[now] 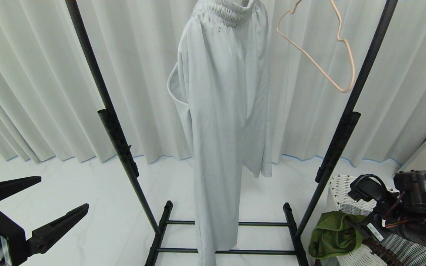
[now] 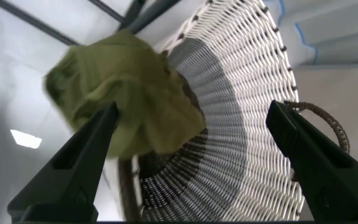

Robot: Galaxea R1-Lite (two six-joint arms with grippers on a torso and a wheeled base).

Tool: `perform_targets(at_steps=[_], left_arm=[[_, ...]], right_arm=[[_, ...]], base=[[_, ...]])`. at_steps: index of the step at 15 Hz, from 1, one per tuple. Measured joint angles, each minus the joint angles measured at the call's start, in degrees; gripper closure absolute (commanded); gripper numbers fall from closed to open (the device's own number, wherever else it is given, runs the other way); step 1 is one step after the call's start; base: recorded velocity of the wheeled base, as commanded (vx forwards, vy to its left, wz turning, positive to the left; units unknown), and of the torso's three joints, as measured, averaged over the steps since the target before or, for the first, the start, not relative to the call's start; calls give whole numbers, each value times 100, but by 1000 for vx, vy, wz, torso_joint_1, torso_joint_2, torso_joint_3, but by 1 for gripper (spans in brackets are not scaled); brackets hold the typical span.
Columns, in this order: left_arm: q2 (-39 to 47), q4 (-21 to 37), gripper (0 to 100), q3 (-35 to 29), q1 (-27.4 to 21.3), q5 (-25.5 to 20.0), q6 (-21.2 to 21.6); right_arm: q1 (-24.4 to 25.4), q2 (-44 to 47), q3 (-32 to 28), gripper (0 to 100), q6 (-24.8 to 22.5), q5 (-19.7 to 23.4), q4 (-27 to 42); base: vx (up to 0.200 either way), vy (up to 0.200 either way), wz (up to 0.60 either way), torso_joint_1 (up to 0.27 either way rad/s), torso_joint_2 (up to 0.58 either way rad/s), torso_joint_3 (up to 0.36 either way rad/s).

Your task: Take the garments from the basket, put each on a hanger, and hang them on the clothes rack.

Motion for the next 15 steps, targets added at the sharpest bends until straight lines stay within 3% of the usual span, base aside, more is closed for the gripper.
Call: perform_targets(at_steps=[2,3,8,12,15], left_arm=[[6,-2,0,9,1,0,0],[12,-2,0,16,1,0,0],[26,-2,0,46,0,-9,0],[23,0,0,129,1,-4,6],[9,-2,0,179,-2,7,4]], right_arm=[[-1,312,-9,0,11,-148,-315],[-9,422,-9,100,11,-158,-358],[13,505,-16,100,9,-163,-495],[145,-48,-207,100,-5,-202,-466],[399,-752,-383,100,-2,-202,-230]], base=[[0,0,0,0,0,0],[0,0,0,0,0,0],[0,0,0,0,0,0],[0,0,0,0,0,0],[-200,0,0,7,2,1]])
